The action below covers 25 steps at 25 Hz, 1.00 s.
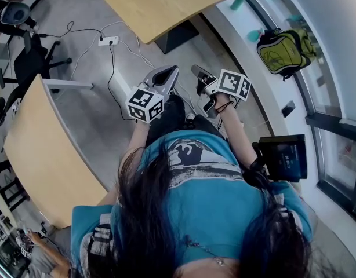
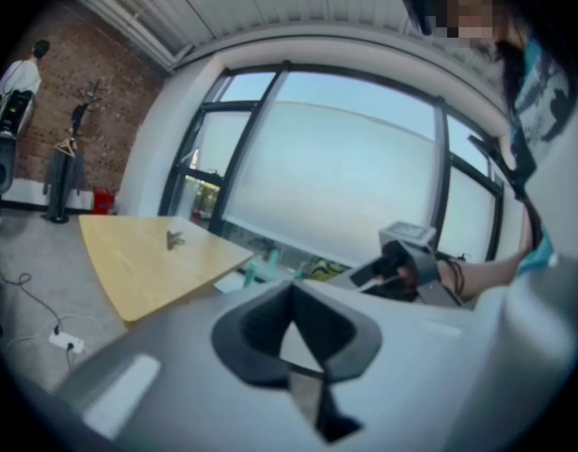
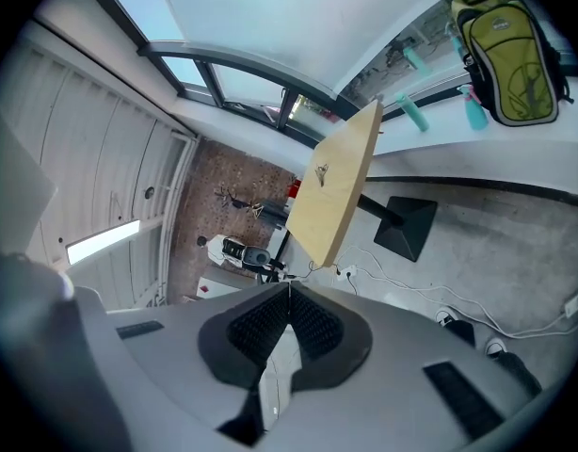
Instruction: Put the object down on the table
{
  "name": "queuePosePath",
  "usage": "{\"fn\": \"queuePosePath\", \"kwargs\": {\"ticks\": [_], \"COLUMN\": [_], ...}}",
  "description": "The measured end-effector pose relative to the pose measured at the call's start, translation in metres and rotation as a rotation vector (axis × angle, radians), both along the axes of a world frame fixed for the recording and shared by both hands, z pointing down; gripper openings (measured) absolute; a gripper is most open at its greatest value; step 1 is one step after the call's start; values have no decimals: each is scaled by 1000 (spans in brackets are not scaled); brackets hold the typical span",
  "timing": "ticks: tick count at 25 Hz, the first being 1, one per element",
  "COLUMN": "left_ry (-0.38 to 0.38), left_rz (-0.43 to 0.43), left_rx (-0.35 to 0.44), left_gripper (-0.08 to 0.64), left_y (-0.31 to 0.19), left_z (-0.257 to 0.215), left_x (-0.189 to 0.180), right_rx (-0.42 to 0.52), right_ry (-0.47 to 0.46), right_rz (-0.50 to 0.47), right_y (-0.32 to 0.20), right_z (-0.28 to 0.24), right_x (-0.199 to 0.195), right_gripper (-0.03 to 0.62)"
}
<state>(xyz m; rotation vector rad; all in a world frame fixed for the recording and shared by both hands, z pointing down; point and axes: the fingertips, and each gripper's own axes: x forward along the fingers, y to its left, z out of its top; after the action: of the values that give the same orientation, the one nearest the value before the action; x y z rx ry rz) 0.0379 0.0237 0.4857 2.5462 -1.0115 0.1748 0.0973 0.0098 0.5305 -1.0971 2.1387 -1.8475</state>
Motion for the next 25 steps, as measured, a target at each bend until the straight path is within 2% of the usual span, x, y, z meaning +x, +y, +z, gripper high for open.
{"fn": "queuePosePath", "kwargs": {"ticks": [5, 12, 17, 25], "left_ry": [-27, -48, -68, -68], "left_rz": [-1, -37, -63, -60], "left_rx": [-2, -24, -15, 3], "left_gripper": [2, 2, 2, 2], "left_y": [67, 125, 150, 159], "left_z": [0, 7, 5, -3], "left_x": [21, 29, 26, 14], "right_rx": [13, -17, -10, 13], "right_ry": [-15, -24, -40, -57], "right_rz": [-2, -41, -77, -86], "right_y": [61, 110, 130, 139], "right_z": [-7, 4, 3, -7], "right_x": [21, 29, 22, 4], "right_gripper": [15, 14, 15, 14]}}
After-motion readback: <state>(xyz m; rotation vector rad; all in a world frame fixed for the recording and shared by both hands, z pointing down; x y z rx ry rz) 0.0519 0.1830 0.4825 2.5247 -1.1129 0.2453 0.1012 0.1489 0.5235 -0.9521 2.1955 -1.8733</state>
